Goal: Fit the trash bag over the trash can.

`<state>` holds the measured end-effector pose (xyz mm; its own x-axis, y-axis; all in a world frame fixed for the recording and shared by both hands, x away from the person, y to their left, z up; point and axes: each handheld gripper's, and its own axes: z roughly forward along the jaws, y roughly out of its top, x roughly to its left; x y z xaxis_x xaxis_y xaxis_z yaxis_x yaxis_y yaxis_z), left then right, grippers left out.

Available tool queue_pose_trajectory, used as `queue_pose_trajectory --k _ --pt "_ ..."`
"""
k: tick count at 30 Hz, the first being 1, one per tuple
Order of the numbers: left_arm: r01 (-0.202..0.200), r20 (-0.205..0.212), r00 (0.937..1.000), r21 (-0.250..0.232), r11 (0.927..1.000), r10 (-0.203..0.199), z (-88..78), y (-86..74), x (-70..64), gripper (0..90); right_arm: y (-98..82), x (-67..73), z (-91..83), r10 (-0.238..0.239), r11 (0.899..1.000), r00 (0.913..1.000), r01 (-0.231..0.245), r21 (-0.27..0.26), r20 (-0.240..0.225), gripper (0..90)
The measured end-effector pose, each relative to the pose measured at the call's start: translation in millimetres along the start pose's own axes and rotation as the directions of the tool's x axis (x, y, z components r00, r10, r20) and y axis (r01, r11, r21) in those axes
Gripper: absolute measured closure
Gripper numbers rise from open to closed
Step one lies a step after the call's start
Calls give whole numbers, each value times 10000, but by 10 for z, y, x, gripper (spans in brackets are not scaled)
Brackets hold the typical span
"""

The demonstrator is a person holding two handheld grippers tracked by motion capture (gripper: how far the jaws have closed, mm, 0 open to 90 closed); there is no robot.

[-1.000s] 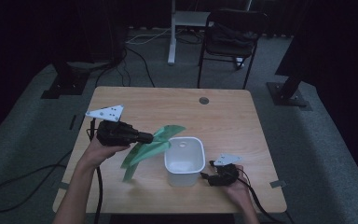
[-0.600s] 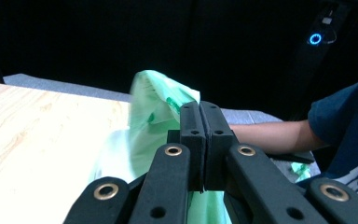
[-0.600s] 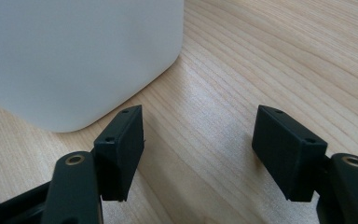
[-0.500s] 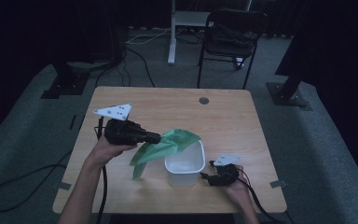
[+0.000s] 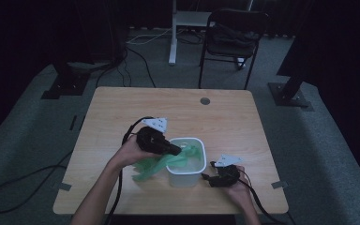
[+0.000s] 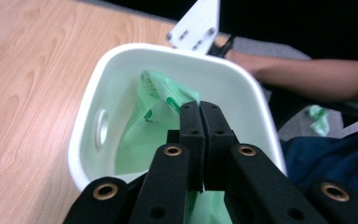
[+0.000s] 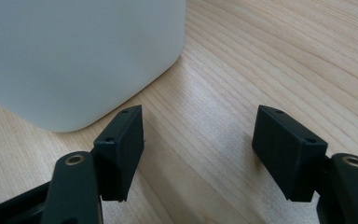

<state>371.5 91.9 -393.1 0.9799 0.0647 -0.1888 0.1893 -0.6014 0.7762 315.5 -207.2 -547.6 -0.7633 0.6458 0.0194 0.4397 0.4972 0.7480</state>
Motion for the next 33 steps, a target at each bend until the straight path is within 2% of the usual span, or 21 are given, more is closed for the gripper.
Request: queue_pose_trajectory --k 2,3,6,13,20,23,26,30,33 --pt "141 -354 9993 121 9998 -137 56 3 21 771 0 4 2 -10 10000 10000 10 2 -12 327" --pt "182 -394 9991 106 9998 -178 73 -1 33 727 0 6 2 -27 10000 10000 27 9 -7 327" --pt "360 -678 9970 -164 9992 -370 62 -18 40 626 1 10 3 -63 10000 10000 63 19 19 327" --pt "330 -1336 9899 -1067 9937 -473 -202 -154 -69 582 5 32 3 -152 9999 9998 152 78 92 327" --pt "71 -1874 9815 -1645 9864 -383 -449 -336 -307 582 20 76 1 -285 9994 9996 285 193 -25 341" --pt "40 -1938 9804 -1642 9864 -362 -520 -407 -409 594 19 86 1 -337 9992 9994 338 189 -73 341" --pt "229 -1867 9814 -1231 9921 -458 -517 -505 -468 595 20 86 1 -342 9992 9994 344 192 -91 341" --pt "716 -1430 9856 -1310 9888 -904 -480 -625 -447 585 26 105 1 -340 9992 9991 346 224 -267 339" --pt "755 -1345 9869 -1059 9915 -895 -385 -649 -454 584 30 116 6 -270 9994 9987 278 187 -436 339"
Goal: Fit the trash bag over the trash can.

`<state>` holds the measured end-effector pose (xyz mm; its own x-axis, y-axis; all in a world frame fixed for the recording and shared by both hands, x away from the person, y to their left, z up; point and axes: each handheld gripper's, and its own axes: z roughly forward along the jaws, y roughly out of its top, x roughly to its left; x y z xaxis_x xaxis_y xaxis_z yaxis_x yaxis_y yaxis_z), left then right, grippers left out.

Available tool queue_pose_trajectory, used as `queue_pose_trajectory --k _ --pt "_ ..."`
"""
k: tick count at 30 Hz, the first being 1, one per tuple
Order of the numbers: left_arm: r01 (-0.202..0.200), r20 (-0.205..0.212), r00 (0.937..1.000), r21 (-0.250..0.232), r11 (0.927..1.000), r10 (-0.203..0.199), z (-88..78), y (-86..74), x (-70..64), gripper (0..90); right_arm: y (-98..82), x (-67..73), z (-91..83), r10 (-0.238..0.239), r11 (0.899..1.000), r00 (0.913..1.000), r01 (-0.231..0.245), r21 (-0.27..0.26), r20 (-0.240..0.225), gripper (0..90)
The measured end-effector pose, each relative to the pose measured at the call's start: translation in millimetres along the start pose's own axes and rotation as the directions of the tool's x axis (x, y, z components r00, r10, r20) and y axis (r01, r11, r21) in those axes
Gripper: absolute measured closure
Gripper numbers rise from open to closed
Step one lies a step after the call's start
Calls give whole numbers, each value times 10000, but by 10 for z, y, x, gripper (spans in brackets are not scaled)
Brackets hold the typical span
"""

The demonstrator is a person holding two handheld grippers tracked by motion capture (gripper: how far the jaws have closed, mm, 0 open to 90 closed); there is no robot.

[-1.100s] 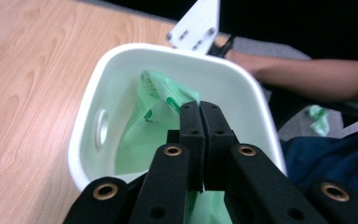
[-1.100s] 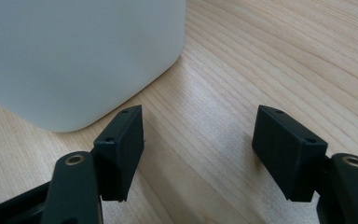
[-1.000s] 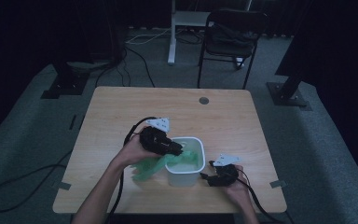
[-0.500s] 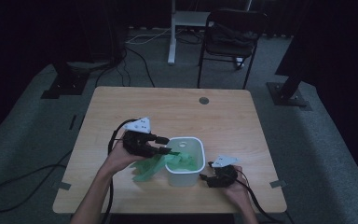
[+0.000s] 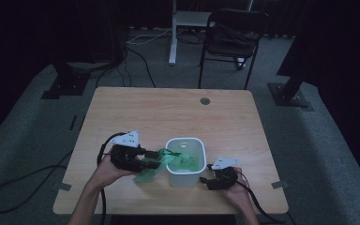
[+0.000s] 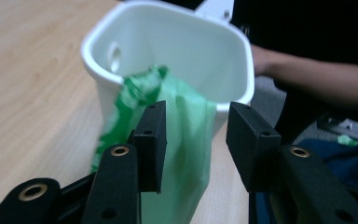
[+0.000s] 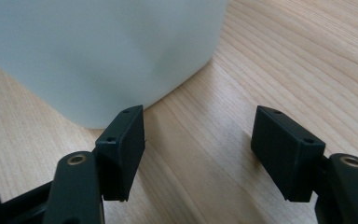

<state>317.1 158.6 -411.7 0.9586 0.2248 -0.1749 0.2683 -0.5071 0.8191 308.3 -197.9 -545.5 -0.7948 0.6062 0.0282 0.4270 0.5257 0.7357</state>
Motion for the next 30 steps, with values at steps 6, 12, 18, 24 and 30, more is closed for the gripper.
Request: queue_pose_trajectory --k 6,12,18,24,30 --pt "-43 161 9999 29 10000 43 130 24 13 564 34 22 32 -39 10000 10000 39 6 -13 353" --pt "171 -5 9999 -228 9996 -172 115 43 131 550 106 16 97 -166 9997 9993 160 169 339 353" --pt "320 -97 9994 -376 9988 -324 97 40 197 550 185 -41 179 -46 9998 9992 39 171 407 353" --pt "472 -384 9980 -566 9973 -494 31 -11 217 550 238 -126 232 104 9998 9985 -113 164 532 353" --pt "566 -960 9933 -761 9955 -638 -149 -149 182 550 198 -144 188 97 9998 9985 -107 175 536 353"
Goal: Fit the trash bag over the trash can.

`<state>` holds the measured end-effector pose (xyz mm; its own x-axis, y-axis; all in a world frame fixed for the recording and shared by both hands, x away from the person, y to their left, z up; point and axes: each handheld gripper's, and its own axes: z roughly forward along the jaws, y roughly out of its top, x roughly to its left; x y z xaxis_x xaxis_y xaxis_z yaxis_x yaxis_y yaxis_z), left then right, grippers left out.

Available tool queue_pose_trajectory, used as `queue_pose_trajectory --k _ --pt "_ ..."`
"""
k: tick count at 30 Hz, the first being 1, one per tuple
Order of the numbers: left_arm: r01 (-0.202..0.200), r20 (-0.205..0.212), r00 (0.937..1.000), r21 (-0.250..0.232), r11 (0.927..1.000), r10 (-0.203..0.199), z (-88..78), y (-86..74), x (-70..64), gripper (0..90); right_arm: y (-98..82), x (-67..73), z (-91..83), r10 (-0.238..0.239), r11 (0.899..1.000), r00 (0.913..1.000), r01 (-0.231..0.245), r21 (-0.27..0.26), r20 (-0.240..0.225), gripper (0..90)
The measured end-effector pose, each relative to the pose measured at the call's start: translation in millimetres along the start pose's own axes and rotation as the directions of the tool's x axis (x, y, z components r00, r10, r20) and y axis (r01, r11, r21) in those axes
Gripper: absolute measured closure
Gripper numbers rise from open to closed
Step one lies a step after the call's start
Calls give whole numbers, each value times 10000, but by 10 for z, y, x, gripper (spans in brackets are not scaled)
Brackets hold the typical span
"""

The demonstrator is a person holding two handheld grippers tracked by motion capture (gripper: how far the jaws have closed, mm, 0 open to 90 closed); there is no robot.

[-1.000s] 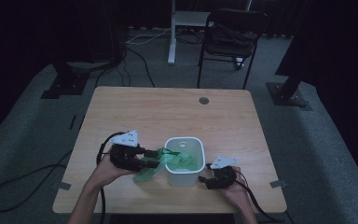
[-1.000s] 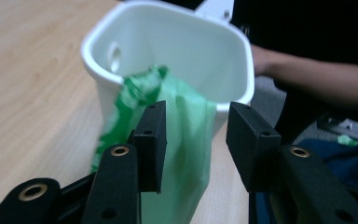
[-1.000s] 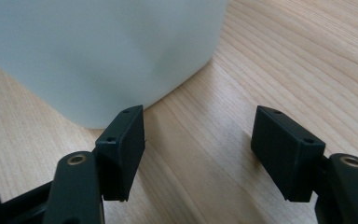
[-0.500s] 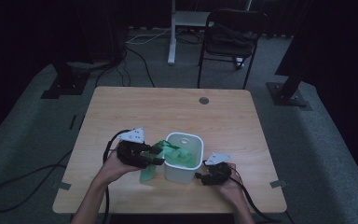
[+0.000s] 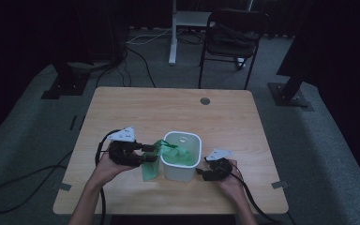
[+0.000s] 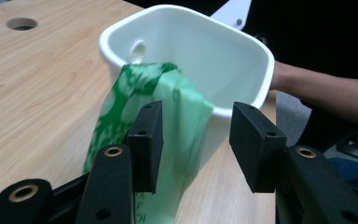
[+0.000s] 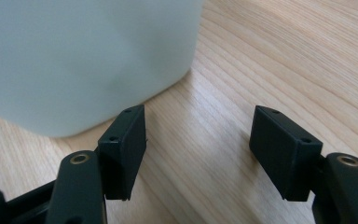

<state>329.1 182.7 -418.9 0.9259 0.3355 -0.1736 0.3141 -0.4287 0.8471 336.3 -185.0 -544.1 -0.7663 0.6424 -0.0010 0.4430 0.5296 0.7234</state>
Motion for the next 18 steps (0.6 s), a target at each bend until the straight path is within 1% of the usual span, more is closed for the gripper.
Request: queue_pose_trajectory --k 2,5,7,10,11,12,13,15,16,18 --pt "-38 -263 9996 52 10000 39 -37 -90 -25 557 -17 -12 -18 16 10000 10000 -16 14 30 353" --pt "58 -614 9981 226 9997 -44 -26 -266 -47 581 -40 -26 -41 72 10000 9999 -72 1 87 353" --pt "187 -808 9966 381 9991 -155 16 -371 -50 608 -52 -33 -49 108 9999 9999 -107 -30 111 353" --pt "307 -807 9964 406 9987 -274 92 -494 -47 645 -61 -35 -51 142 9999 9998 -141 -74 123 352" --pt "343 -878 9957 424 9985 -304 120 -530 -49 649 -64 -32 -52 159 9998 9998 -158 -94 134 352" --pt "343 -878 9957 424 9985 -304 120 -530 -49 650 -64 -32 -52 159 9998 9998 -158 -94 134 352" --pt "403 -1022 9941 462 9981 -354 177 -603 -65 650 -68 -33 -54 166 9998 9998 -165 -114 131 352" --pt "448 -1204 9920 546 9975 -380 244 -682 -89 646 -80 -35 -55 156 9997 9998 -154 -198 129 352" --pt "447 -1362 9900 634 9970 -358 280 -721 -102 641 -82 -35 -56 169 9996 9998 -166 -207 129 352" --pt "503 -1488 9881 728 9961 -390 345 -785 -117 640 -85 -32 -57 189 9996 9997 -186 -220 134 352"
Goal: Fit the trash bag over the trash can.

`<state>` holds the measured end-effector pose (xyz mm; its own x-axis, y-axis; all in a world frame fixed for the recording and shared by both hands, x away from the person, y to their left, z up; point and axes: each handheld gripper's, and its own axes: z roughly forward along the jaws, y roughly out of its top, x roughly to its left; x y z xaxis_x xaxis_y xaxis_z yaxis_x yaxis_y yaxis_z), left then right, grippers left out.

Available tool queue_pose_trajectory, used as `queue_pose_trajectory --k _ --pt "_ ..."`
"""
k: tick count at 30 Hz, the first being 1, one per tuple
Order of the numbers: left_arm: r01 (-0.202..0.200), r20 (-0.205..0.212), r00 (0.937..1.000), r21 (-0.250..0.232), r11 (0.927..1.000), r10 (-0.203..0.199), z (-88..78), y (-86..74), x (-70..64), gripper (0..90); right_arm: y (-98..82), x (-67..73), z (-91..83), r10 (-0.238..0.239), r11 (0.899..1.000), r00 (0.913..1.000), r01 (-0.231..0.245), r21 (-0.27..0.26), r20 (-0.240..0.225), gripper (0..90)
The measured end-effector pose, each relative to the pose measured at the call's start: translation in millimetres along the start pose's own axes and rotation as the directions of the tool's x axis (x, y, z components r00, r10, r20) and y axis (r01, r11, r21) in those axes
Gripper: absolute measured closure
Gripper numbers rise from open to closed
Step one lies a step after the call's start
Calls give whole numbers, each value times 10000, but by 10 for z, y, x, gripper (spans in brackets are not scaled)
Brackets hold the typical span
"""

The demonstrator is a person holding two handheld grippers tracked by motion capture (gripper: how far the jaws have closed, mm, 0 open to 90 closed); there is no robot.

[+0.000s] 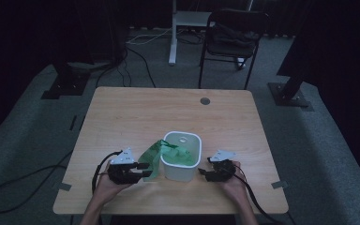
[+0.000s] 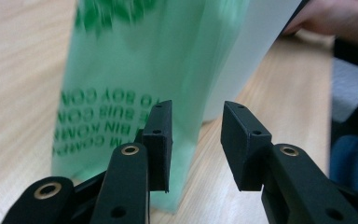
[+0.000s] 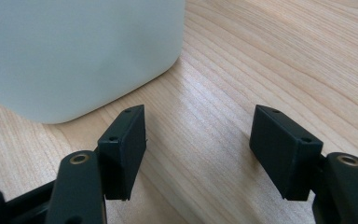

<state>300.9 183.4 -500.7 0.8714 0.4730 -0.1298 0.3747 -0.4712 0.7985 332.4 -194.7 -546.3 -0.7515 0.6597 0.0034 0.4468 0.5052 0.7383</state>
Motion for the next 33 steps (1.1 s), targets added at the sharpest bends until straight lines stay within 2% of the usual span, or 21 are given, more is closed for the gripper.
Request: queue_pose_trajectory --k 4,9,13,19,24,26,28,29,30,33 --pt "-48 -192 9998 65 10000 50 102 -42 -9 663 -3 3 0 22 10000 10000 -22 -21 9 351" --pt "-147 -565 9983 127 9998 154 156 -36 3 764 -8 2 1 25 10000 10000 -25 -70 6 351" --pt "-271 -1024 9944 8 9996 270 147 -39 -10 900 -10 0 0 18 10000 10000 -18 -83 -6 351" --pt "-327 -1186 9925 -391 9987 279 6 -15 -11 900 -12 2 0 23 9999 10000 -23 -98 3 351" --pt "-407 -1245 9919 -1161 9924 262 -224 68 -4 900 -15 -2 0 46 9999 10000 -46 -127 -11 350" --pt "-478 -1212 9921 -1225 9913 328 -280 102 -4 900 -15 0 0 65 9999 10000 -65 -122 -9 351" --pt "-572 -1222 9915 -1092 9924 437 -285 108 -17 900 -15 1 0 67 9999 10000 -67 -123 0 350" --pt "-538 -1177 9922 -1042 9931 414 -272 102 -27 879 -15 2 0 66 9999 10000 -66 -121 1 350" --pt "-488 -1091 9933 -956 9942 383 -241 86 -42 811 -15 2 0 68 9999 10000 -68 -121 -3 350" --pt "-410 -908 9953 -771 9962 339 -147 38 -74 706 -15 0 0 54 9999 10000 -54 -122 -8 350"
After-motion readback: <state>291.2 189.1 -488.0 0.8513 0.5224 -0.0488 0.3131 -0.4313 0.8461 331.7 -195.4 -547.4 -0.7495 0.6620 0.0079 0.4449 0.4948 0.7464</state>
